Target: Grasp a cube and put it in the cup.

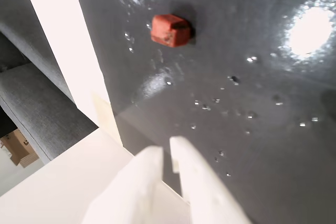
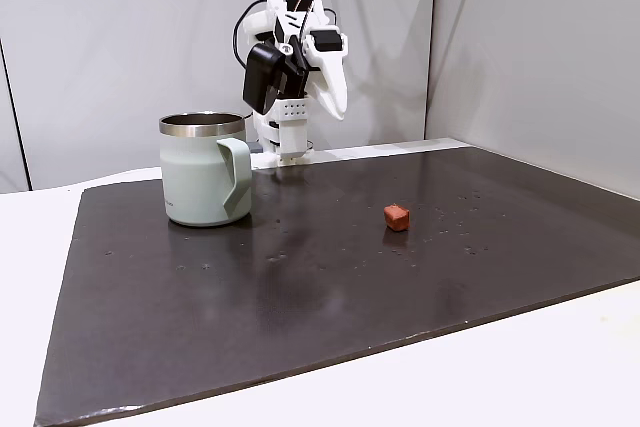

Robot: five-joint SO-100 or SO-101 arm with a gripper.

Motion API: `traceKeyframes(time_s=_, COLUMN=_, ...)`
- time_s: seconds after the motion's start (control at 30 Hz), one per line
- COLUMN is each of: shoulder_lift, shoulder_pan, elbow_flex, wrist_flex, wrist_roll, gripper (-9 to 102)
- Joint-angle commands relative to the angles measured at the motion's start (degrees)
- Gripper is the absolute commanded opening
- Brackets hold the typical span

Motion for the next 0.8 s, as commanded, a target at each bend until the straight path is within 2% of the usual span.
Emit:
traceKeyframes(time_s=0.0, shoulder_lift=-7.21, shoulder_pan=-1.14, elbow_flex=-10.37, wrist_flex=1.76, wrist_roll=0.44, gripper=0)
traceKeyframes(time_s=0.77, shoulder_lift=-41.04, shoulder_pan=-4.66, elbow_flex=-44.03, wrist_flex=16.44, wrist_roll=7.65, gripper=0)
